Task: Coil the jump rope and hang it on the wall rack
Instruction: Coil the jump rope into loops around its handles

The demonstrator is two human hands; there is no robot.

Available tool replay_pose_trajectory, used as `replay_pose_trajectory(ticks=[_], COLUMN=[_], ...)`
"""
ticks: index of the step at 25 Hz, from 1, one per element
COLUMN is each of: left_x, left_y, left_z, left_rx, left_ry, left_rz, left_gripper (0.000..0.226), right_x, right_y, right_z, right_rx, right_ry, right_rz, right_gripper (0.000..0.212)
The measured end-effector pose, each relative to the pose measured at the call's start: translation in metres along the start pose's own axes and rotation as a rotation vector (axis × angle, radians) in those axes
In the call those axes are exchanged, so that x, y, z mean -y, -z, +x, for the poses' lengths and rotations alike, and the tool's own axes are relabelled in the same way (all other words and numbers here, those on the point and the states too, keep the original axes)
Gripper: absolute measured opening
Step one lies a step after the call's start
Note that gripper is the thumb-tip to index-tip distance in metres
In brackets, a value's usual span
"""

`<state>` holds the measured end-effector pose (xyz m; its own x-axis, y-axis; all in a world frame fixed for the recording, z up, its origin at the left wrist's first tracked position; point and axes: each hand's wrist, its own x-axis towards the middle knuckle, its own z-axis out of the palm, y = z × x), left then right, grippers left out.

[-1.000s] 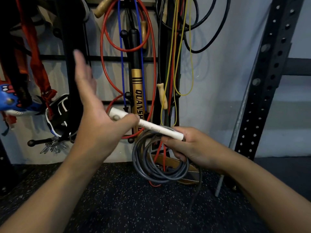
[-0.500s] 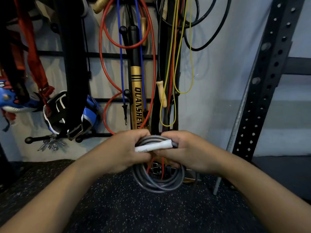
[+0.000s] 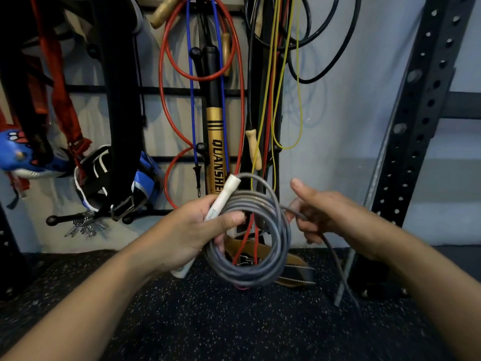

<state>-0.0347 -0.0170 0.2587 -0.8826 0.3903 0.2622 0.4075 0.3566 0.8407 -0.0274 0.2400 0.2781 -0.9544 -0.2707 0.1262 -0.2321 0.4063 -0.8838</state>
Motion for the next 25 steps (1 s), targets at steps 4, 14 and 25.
replay_pose_trajectory(ticks=[4, 14, 25], left_x=[0.0, -0.007, -0.013], left_y=[-0.027, -0.07, -0.086], left_z=[0.006, 0.016, 0.008], left_rx=[-0.379, -0.622, -0.471], left_ry=[0.039, 0.164, 0.157], left_rz=[-0.255, -0.788, -0.714], left_gripper=[0.034, 0.042, 0.028], right_x=[-0.009, 0.003, -0.001], right_y=[-0.027, -0.09, -0.105], right_z=[0.001, 0.009, 0.009], right_rx=[0.016, -0.257, -0.469], right_ry=[-0.013, -0.01, -0.163], right_rz=[0.093, 0.56, 0.699], right_gripper=[0.09, 0.034, 0.028])
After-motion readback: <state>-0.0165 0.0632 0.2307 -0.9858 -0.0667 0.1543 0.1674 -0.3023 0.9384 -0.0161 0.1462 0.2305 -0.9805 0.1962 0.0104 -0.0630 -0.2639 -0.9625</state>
